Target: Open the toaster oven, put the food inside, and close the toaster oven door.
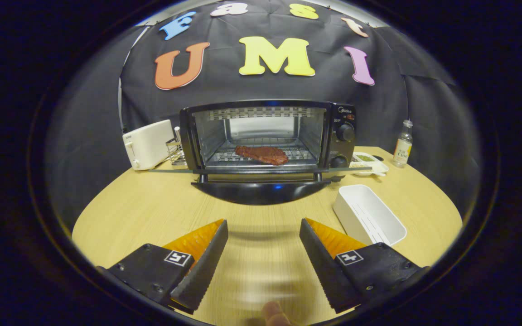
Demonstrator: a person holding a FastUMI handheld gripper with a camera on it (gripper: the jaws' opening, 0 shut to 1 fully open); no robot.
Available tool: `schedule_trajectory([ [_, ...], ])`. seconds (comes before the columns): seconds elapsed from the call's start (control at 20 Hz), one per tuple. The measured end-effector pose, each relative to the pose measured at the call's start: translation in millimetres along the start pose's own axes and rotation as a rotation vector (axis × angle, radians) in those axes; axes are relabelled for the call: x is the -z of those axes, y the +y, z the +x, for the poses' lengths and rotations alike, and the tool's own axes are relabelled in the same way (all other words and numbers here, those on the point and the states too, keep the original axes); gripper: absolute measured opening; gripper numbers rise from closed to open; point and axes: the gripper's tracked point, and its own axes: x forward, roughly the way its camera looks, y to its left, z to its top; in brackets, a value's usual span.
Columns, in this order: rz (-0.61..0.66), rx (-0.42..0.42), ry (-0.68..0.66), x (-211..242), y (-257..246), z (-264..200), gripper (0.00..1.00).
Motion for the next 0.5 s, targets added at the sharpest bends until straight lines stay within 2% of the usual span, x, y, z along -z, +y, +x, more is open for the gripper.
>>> schedule_trajectory([
  [0.5, -0.032, 0.009, -0.121, -59, 5, 12, 1.00],
])
